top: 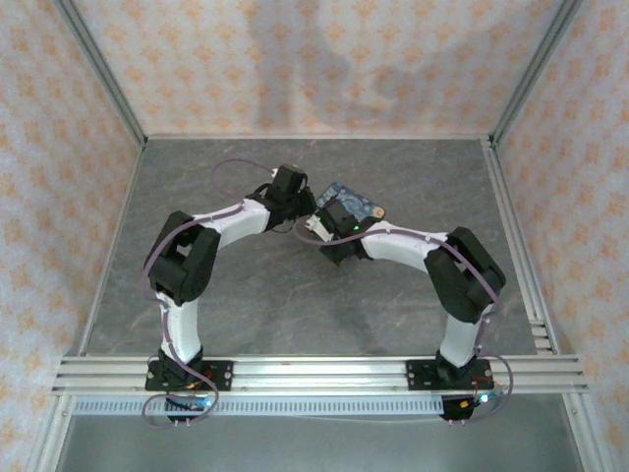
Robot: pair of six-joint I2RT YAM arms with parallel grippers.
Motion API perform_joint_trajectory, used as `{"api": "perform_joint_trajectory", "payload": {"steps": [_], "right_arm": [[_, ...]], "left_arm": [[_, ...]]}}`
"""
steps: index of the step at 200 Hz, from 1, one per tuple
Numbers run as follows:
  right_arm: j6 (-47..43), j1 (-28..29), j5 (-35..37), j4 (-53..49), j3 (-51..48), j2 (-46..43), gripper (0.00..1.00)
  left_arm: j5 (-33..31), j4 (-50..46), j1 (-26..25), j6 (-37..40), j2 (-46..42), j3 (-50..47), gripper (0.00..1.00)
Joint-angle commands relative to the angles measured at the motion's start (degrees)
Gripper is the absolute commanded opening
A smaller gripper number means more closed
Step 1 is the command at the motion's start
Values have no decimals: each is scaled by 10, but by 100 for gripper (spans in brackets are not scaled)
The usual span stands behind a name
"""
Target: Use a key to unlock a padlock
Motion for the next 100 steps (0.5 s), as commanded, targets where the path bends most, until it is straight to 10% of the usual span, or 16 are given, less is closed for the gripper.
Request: {"api": "perform_joint_trajectory", "payload": {"steps": [1, 100], "right_arm": [[-27, 5, -37, 28, 6, -10, 0], [-22, 6, -66, 54, 64, 22, 0]], "left_arm": [[18, -41, -11, -1, 14, -26, 14], [44, -9, -8, -16, 23, -52, 1]]}}
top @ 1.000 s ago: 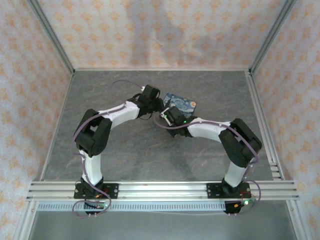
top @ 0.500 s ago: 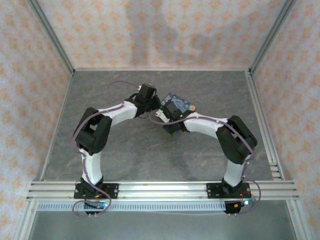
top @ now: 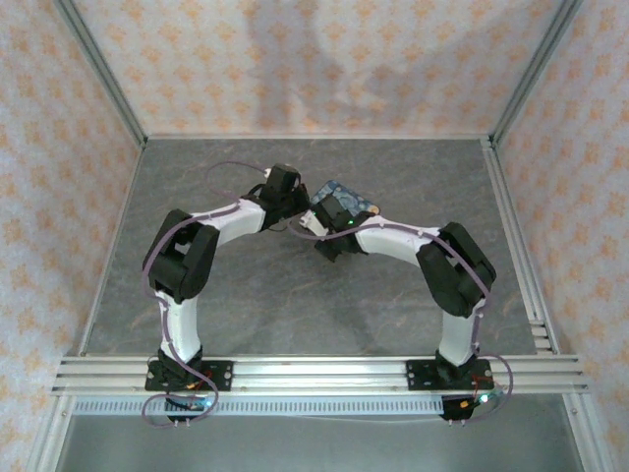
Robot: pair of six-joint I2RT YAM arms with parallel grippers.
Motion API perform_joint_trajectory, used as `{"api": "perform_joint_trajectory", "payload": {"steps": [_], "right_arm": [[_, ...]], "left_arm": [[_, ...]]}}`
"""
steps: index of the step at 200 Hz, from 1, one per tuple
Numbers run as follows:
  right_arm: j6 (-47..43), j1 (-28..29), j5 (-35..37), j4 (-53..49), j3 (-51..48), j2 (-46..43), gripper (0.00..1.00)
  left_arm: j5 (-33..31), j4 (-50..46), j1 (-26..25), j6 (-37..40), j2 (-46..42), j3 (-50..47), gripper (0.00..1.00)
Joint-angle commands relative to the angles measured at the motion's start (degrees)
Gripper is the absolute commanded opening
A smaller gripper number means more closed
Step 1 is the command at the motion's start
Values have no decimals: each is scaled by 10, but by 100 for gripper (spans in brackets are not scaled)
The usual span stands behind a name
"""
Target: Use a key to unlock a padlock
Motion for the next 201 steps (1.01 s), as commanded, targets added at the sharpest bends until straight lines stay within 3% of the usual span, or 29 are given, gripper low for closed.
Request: {"api": "perform_joint_trajectory", "payload": {"steps": [1, 49, 77, 94, 201], "right_arm": [[-8, 8, -40, 63, 20, -11, 0], [79, 8, -20, 28, -30, -29, 5], [118, 8, -10, 20, -32, -22, 30], [138, 5, -9, 29, -40, -30, 36], [269, 13, 35, 30, -101, -113, 47]], "left_arm": [[37, -51, -27, 9, 17, -35, 1], [32, -55, -24, 7, 19, -23, 1], [32, -60, -23, 8, 21, -18, 1], [31, -59, -23, 6, 18, -20, 1], [33, -53, -22, 6, 10, -25, 2]]}}
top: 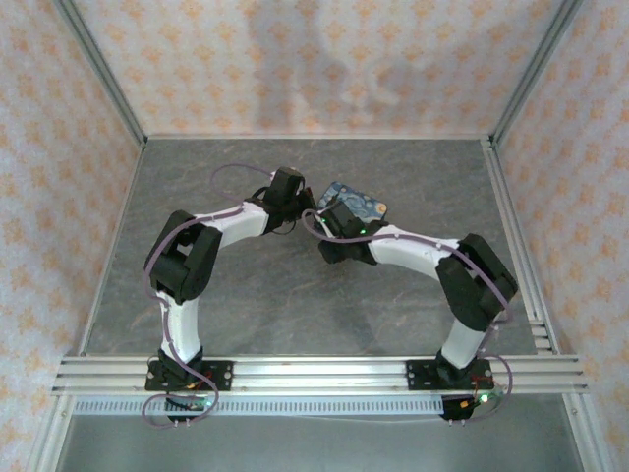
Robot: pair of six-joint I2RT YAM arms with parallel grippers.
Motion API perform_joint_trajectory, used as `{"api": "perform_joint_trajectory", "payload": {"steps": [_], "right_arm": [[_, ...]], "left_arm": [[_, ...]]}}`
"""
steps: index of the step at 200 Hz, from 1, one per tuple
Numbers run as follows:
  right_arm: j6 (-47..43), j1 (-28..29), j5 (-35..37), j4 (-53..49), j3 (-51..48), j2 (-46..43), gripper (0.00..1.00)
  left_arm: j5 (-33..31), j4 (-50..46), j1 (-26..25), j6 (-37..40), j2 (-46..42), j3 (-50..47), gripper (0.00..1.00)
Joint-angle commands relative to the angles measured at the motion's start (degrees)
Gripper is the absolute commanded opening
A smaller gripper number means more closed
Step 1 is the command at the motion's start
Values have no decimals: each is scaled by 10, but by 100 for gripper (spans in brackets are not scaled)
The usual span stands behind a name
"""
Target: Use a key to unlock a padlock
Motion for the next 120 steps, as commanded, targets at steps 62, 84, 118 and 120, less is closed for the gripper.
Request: {"api": "perform_joint_trajectory", "payload": {"steps": [62, 84, 118, 120], "right_arm": [[86, 28, 44, 21, -37, -20, 48], [97, 29, 52, 32, -36, -4, 48], [109, 30, 68, 36, -20, 35, 45], [110, 30, 68, 35, -19, 37, 44]], "left_arm": [[10, -63, -8, 10, 8, -20, 2], [10, -62, -8, 9, 8, -22, 2], [10, -63, -8, 9, 7, -22, 2], [10, -63, -8, 9, 7, -22, 2]]}}
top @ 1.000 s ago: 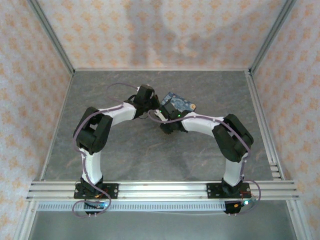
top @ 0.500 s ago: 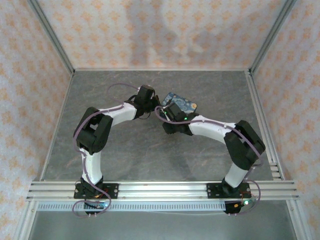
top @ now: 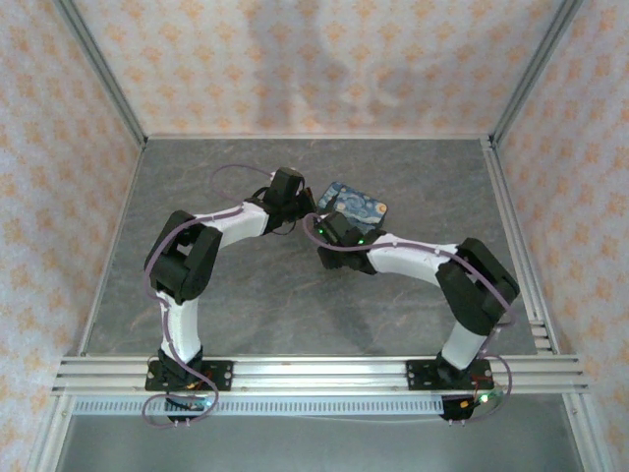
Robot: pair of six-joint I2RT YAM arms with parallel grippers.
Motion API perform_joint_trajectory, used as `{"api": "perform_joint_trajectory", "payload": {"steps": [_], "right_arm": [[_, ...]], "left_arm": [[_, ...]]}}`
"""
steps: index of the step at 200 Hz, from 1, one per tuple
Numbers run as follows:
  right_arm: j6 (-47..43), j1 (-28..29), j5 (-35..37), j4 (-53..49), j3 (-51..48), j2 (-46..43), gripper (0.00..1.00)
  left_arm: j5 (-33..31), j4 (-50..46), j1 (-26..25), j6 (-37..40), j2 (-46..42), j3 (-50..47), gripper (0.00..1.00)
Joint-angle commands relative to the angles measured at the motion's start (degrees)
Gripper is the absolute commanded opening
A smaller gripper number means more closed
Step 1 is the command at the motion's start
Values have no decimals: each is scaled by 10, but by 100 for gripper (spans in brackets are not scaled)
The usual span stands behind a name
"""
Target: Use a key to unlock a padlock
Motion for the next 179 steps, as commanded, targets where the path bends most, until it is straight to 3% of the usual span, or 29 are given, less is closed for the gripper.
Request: {"api": "perform_joint_trajectory", "payload": {"steps": [1, 44, 60, 89, 121, 179], "right_arm": [[22, 2, 28, 5, 14, 36, 44], [26, 3, 45, 22, 22, 66, 38], [27, 3, 53, 22, 25, 77, 27], [26, 3, 75, 31, 27, 90, 25], [15, 3, 92, 23, 36, 98, 0], [-140, 4, 96, 25, 23, 51, 0]], "left_arm": [[11, -64, -8, 9, 7, -21, 2], [13, -63, -7, 8, 7, -20, 2], [13, -62, -7, 8, 6, -21, 2], [14, -60, -7, 8, 6, -24, 2], [15, -60, -7, 8, 5, -26, 2], [23, -59, -7, 12, 11, -27, 0]]}}
